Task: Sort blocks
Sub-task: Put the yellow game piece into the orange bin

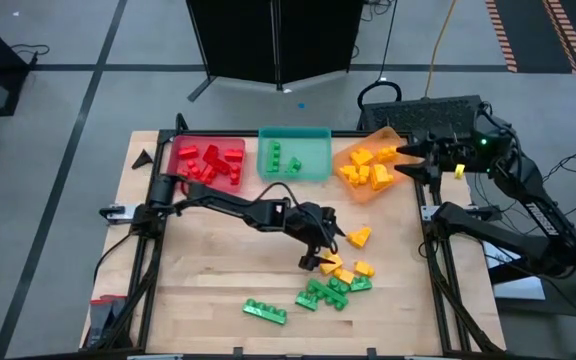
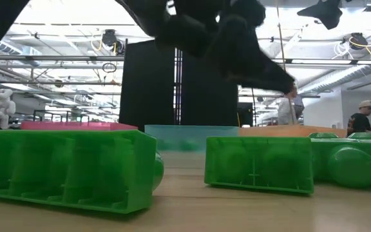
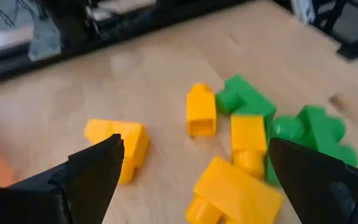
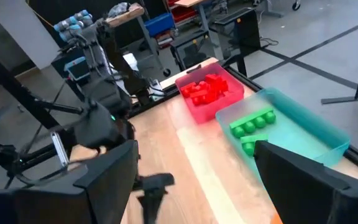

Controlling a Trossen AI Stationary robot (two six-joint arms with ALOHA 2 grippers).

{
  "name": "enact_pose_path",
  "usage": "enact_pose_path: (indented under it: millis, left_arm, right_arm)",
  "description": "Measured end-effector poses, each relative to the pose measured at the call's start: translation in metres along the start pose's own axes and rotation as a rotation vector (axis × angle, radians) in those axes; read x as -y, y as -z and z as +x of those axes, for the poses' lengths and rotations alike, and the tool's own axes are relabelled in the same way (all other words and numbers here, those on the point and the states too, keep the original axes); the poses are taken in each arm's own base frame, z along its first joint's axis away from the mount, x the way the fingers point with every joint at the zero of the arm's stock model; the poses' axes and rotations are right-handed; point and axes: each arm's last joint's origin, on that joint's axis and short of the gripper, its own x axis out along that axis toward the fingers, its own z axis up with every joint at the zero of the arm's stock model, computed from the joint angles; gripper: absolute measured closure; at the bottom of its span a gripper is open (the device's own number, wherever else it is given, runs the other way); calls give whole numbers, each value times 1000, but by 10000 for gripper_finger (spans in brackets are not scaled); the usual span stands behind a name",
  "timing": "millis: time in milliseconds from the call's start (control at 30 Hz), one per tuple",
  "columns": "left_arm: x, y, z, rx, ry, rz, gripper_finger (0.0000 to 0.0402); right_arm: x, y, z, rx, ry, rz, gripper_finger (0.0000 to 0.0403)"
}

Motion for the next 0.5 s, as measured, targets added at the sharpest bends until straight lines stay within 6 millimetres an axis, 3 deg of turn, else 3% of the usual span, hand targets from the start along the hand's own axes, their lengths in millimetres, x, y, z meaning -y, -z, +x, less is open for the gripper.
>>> enact_pose_path:
  millis: [233, 500]
  left_arm:
    - [16, 18, 21, -52, 67, 94, 2]
    - [28, 23, 33, -33, 89, 159, 2]
  right_arm:
    - [-2, 1, -4, 12, -4, 25, 85]
    - [-1, 2, -3, -6, 1, 35, 85]
